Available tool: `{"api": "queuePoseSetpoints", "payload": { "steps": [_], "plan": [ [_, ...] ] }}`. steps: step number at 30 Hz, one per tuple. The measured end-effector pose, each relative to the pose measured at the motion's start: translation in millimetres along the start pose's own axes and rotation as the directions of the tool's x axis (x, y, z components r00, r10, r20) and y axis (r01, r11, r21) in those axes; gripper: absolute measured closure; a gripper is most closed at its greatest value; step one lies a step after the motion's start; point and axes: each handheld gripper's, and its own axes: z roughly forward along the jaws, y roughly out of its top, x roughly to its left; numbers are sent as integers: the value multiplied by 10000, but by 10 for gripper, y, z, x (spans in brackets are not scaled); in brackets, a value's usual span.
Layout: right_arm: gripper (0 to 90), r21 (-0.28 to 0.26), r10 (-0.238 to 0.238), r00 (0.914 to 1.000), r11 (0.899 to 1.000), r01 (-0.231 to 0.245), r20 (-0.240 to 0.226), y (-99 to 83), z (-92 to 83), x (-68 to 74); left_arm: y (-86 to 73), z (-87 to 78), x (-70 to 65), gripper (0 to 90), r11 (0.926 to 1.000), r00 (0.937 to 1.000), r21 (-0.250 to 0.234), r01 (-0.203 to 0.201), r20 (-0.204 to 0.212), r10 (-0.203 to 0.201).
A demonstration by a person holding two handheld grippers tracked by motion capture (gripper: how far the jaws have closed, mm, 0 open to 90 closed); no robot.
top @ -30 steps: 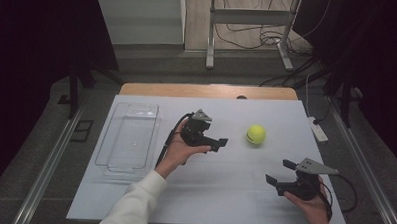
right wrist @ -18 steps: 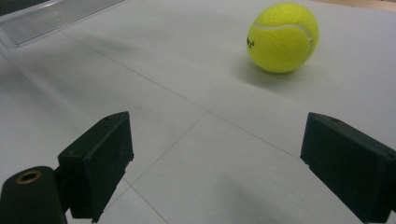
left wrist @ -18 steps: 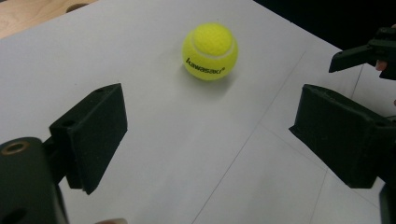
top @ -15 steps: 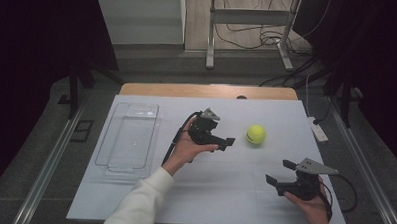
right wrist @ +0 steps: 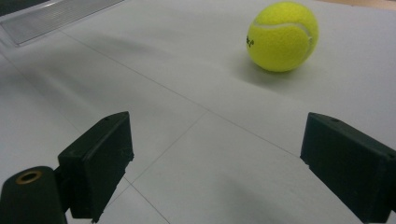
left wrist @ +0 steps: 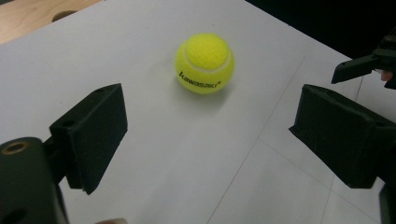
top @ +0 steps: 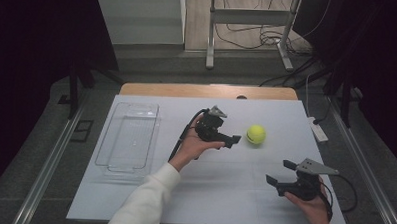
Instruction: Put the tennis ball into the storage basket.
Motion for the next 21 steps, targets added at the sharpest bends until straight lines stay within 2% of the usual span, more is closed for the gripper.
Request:
{"api": "queuePoseSetpoints", "payload": {
  "steps": [21],
  "plan": [
    [94,42,-21,10000,10000,21,-5,-5,9,3,83,134,32,110,9998,10000,194,-48,3,48]
  ]
}}
